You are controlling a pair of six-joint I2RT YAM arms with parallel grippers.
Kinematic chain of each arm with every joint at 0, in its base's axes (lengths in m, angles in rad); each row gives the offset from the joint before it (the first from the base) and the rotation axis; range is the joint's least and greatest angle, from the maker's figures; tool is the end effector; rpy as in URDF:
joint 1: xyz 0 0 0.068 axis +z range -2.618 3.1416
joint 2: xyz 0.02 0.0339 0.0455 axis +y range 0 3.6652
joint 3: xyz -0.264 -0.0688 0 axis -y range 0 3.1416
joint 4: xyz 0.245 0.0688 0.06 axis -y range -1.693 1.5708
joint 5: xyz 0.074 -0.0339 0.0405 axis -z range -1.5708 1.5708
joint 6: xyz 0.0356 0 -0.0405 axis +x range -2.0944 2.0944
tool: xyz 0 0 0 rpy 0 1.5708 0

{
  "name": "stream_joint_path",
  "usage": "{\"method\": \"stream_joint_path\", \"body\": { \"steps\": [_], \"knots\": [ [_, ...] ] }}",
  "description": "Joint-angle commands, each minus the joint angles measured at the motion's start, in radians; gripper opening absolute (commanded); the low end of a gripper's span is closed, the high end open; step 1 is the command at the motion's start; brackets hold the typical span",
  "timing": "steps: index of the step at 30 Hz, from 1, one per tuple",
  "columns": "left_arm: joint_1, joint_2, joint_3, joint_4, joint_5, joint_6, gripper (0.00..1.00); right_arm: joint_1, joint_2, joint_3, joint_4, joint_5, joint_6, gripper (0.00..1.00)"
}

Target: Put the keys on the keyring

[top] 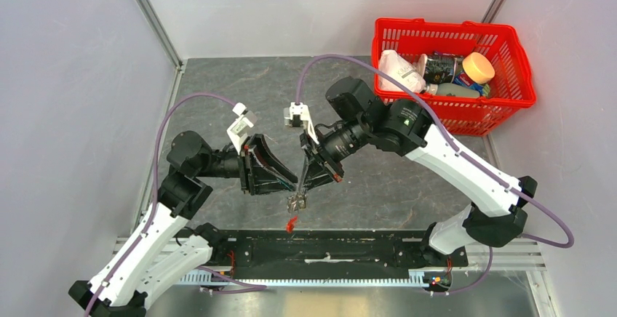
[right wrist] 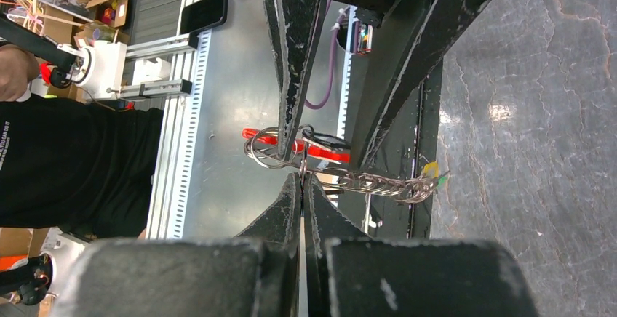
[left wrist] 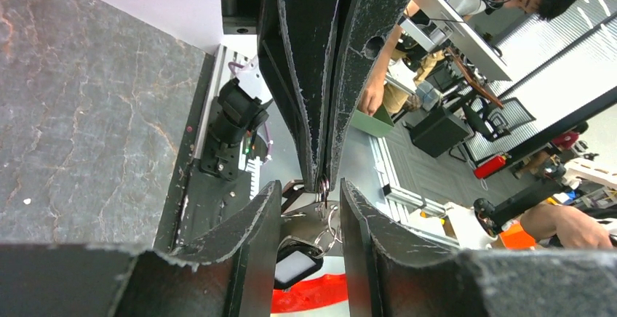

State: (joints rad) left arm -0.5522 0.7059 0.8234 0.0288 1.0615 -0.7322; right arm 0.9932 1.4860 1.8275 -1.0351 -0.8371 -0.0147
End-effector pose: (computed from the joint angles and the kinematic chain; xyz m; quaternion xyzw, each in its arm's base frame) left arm 0.1078 -0.1029 0.3864 0.3309 0.5958 -0.6559 0.3246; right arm 0.1327 0.2521 0.4526 -0.5506 0.6410 0.5071 0.1696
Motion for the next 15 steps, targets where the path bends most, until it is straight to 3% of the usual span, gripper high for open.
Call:
{"method": "stream_joint_path", "body": {
  "steps": [1, 7, 15],
  "knots": [
    [-0.006, 0.004, 0.012, -0.023, 0.054, 0.019, 0.42, 0.005, 0.01, 0.057, 0.014, -0.019, 0.013, 0.0],
    [-0.006, 0.0, 0.014, -0.023, 0.059, 0.02, 0.41, 0.005, 0.019, 0.06, 0.007, -0.001, 0.014, 0.0],
    [-0.008, 0.007, 0.013, -0.023, 0.066, 0.024, 0.3, 0.005, 0.022, 0.058, 0.0, 0.009, 0.013, 0.0]
  ]
}}
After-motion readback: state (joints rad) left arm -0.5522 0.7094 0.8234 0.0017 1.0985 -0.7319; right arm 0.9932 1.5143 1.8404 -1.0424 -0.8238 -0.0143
